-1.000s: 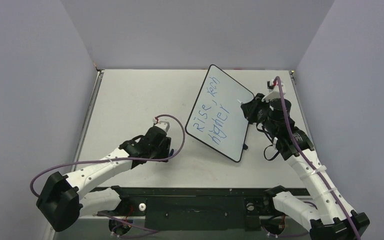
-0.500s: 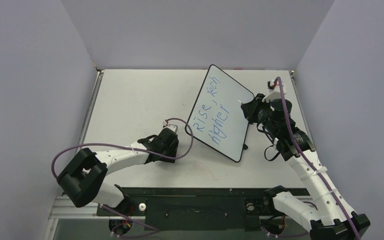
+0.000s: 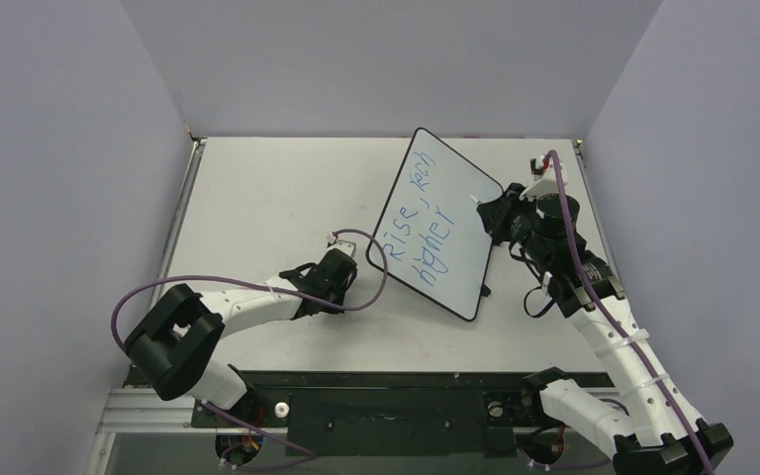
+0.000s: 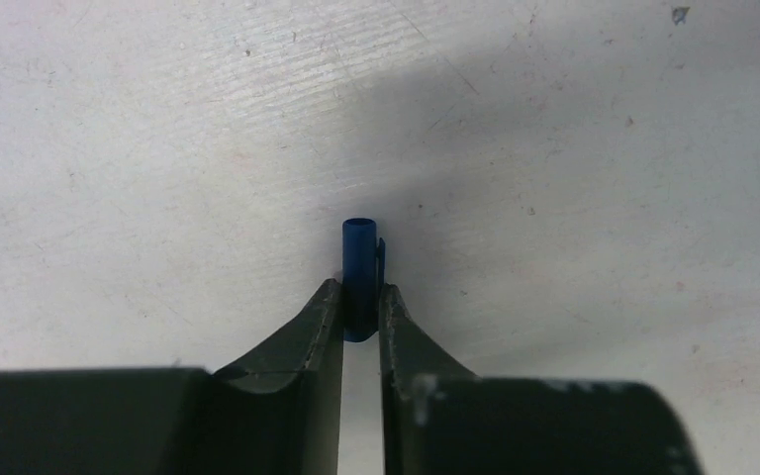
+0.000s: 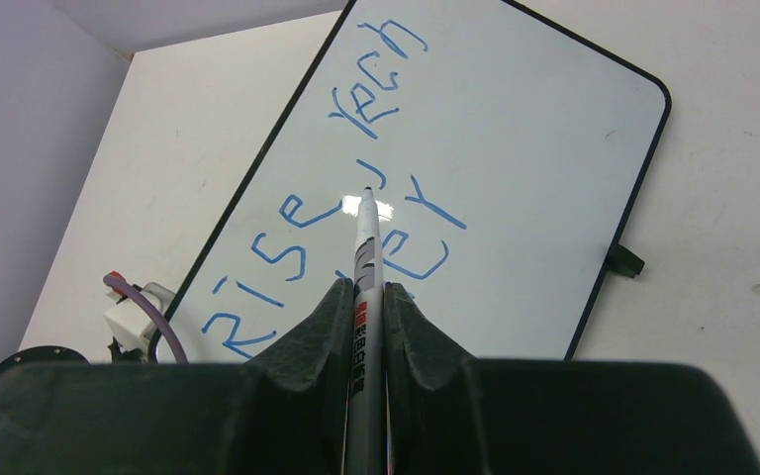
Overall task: Write a sentence on the whiteboard
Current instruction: Close the whiteboard marker at the center of the board.
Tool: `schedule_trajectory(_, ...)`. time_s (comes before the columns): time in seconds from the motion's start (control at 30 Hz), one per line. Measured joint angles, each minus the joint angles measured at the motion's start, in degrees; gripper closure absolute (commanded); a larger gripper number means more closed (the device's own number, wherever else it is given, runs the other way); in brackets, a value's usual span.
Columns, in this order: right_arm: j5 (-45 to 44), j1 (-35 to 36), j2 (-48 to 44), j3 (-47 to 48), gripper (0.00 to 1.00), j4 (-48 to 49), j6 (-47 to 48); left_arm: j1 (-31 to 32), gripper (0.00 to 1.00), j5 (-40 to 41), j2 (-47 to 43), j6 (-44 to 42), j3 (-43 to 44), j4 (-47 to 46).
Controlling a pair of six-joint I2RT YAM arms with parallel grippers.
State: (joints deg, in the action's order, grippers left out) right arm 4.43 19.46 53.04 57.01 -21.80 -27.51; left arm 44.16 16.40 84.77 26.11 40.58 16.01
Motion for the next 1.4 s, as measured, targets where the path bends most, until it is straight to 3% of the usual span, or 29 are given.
schedule_trajectory(0.4, 3.4, 0.0, 0.1, 0.2, 1.00, 0.0, 0.0, 0.0, 1.00, -0.7, -1.6, -0.2, 0.3, 1.4)
schedule_trajectory(0.93, 14.3, 2.4, 0.9, 4.5, 1.00, -0.2, -0.2, -0.5, 1.00, -1.7, -24.1, -2.8, 7.7, 14.1)
schedule_trajectory(1.13, 16.4, 7.5, 3.2, 5.4, 1.00, -0.8, 0.0, -0.5, 1.00, -4.9, -30.1, -9.6, 9.0, 16.1)
schedule_trajectory(1.4, 21.7, 12.0, 6.7, 7.7, 1.00, -1.7, 0.9, -0.5, 1.00, -8.3, -37.0, -24.9, 9.2, 16.5)
